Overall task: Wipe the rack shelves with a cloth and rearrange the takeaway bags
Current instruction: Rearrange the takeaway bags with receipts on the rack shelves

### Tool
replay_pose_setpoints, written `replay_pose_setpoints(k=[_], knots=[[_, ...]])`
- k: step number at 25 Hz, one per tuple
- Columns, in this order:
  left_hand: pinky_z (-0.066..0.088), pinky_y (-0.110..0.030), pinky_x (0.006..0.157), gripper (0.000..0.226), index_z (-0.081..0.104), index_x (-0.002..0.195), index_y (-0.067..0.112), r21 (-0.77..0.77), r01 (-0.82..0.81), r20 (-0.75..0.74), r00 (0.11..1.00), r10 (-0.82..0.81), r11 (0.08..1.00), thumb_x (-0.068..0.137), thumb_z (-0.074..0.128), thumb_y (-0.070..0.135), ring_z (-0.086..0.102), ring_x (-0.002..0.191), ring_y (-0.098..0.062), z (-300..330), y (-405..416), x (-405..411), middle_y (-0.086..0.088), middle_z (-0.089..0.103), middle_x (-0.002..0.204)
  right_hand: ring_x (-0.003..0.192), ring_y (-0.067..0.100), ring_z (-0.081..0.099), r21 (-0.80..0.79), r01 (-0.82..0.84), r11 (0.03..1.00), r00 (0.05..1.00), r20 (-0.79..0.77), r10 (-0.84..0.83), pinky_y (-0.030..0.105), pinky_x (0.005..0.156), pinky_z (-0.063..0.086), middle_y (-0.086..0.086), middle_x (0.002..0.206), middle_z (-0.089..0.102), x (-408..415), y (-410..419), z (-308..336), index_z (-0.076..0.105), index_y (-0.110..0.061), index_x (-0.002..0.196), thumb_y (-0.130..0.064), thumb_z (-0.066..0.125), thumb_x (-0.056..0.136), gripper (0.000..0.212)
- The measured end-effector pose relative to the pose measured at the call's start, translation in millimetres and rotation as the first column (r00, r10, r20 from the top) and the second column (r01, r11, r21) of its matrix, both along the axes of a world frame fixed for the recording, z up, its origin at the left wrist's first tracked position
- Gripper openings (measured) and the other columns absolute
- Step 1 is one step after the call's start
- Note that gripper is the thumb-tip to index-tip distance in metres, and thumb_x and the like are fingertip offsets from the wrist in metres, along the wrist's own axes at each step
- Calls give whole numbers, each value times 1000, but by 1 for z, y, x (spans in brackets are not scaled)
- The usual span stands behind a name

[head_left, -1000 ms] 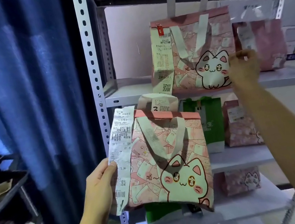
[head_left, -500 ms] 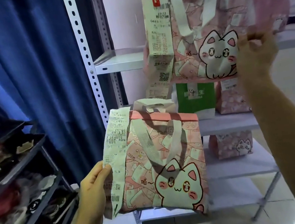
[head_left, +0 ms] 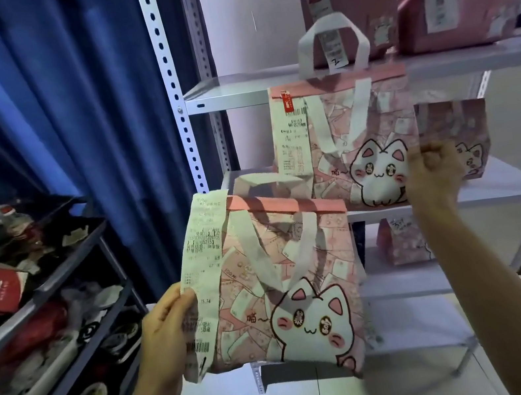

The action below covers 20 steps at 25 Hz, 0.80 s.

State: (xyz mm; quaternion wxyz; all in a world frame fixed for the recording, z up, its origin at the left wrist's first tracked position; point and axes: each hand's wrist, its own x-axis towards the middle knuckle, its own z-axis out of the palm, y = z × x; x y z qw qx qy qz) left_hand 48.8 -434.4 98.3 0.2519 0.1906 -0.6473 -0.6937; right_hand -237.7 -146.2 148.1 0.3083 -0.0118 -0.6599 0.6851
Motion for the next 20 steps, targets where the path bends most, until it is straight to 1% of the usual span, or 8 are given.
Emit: replay_pose_setpoints(k=[4, 7, 10, 12, 14, 16, 18, 20], knots=[[45, -20, 36, 24, 69, 93, 11, -32, -42, -30, 999, 41, 999, 104, 48, 16, 66, 62, -25, -2, -9, -27, -12, 71, 80, 71, 1, 64, 21, 65, 998, 997, 42, -66, 15, 59, 51, -5, 87, 66, -3, 23, -22, 57, -23, 100, -31, 61, 94, 10], [47, -21, 38, 25, 70, 93, 24, -72, -86, -9, 996, 85, 994, 104, 48, 23, 71, 72, -31, -13, -15, -58, -10, 75, 87, 73, 3, 66, 1, 112, 994, 992, 57, -112, 21, 66, 53, -1, 89, 68, -2, 48, -40, 56, -37, 86, -39, 62, 89, 6], [58, -35, 54, 25, 69, 90, 31, -89, -121, -13, 993, 121, 989, 103, 49, 26, 72, 79, -26, -22, -29, -98, -3, 76, 87, 67, -1, 66, 24, 200, 979, 972, 121, -202, 28, 64, 55, 6, 90, 70, -7, 72, -57, 53, -43, 80, -48, 61, 86, 11], [56, -40, 66, 25, 69, 87, 29, -91, -163, -42, 986, 160, 982, 101, 50, 21, 67, 77, -17, -27, -42, -128, 3, 73, 83, 67, 1, 67, 18, 227, 974, 961, 158, -226, 33, 66, 57, 7, 89, 69, -9, 82, -62, 52, -41, 80, -48, 62, 87, 13], [50, -33, 67, 22, 69, 89, 26, -128, -207, -52, 978, 202, 970, 98, 51, 17, 59, 73, -11, -31, -53, -161, 6, 69, 80, 68, 1, 68, 6, 257, 966, 952, 170, -254, 31, 65, 56, 7, 91, 69, -10, 86, -62, 52, -40, 80, -44, 63, 88, 15], [48, -27, 58, 19, 69, 96, 24, -122, -230, -35, 973, 227, 966, 97, 51, 19, 54, 67, -14, -35, -59, -191, 2, 65, 79, 76, 8, 68, 22, 290, 957, 942, 168, -289, 27, 64, 56, 10, 98, 69, -11, 82, -58, 55, -37, 82, -39, 65, 90, 13], [46, -26, 51, 18, 68, 100, 22, -113, -224, -12, 974, 224, 968, 97, 50, 21, 51, 62, -18, -40, -60, -220, -3, 62, 77, 64, -7, 65, 19, 290, 957, 945, 154, -290, 10, 52, 51, 6, 90, 67, -15, 80, -56, 60, -30, 89, -32, 64, 93, 6], [45, -32, 57, 17, 67, 97, 19, -113, -205, -16, 979, 204, 972, 96, 49, 18, 49, 63, -19, -42, -57, -247, -8, 60, 77, 60, -5, 64, 18, 279, 960, 946, 164, -278, 5, 46, 48, 5, 84, 65, -18, 75, -56, 57, -29, 84, -29, 61, 92, 10]])
